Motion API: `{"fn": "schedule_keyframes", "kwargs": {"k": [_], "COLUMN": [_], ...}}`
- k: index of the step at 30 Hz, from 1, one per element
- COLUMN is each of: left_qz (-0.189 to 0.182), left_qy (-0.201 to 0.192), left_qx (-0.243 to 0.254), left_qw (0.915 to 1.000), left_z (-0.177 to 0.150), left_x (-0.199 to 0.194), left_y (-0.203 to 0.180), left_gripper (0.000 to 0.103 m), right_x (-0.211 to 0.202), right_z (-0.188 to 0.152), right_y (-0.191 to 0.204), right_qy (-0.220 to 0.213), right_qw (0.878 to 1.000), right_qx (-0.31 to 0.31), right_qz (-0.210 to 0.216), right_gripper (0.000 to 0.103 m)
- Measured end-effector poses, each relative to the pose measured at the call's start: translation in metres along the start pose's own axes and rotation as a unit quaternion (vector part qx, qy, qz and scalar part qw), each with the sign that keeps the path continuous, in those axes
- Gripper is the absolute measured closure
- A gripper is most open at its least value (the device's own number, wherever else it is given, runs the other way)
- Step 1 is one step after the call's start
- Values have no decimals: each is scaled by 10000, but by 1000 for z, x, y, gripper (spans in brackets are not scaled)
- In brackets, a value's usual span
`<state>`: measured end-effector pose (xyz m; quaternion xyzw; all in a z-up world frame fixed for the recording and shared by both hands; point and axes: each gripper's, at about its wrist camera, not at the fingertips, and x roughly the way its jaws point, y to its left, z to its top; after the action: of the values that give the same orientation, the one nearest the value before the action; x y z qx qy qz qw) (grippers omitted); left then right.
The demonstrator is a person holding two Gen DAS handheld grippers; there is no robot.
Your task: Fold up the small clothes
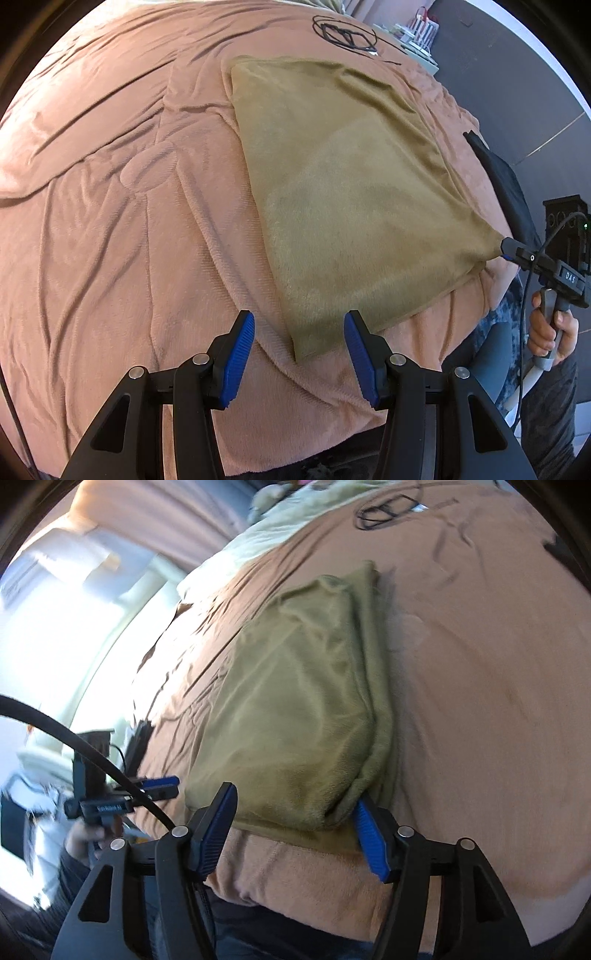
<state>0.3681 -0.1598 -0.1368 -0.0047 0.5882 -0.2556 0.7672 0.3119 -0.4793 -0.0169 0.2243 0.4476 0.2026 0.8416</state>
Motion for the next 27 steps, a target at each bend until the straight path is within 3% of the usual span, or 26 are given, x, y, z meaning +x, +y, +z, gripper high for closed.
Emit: {"fn": "schedule_keyframes", "kwargs": {"k": [8, 9, 11, 14, 21, 27], "left_qz": [23, 27, 37, 57, 135, 218], "left_qy": [-26, -35, -42, -39, -8, -5], "left_qx": [-70, -76, -72, -27, 159, 209], "left_qw": [10000, 10000, 10000, 10000, 9998, 9995], "left_z": [0, 0, -1, -4, -10, -12], "left_x": [0, 0, 1, 2, 6, 10], "left_y": [2, 2, 3, 1, -10, -11], "left_gripper": [50, 50, 50, 50, 50, 50], "right_x": [31, 30, 25, 12, -2, -5], "right_z": [6, 5, 4, -1, -4, 0], "right_y": [19, 20, 20, 17, 11, 28], "right_qy": [208, 169, 64, -71, -147, -183], "right_qw": [9948, 9950, 9957, 9977, 9986, 9984], "right_qx": [-741, -725, -676, -491, 405, 507], "right_qz": [-666, -660, -630, -457, -315, -139], "right_gripper": [45, 51, 80, 97, 100, 100]}}
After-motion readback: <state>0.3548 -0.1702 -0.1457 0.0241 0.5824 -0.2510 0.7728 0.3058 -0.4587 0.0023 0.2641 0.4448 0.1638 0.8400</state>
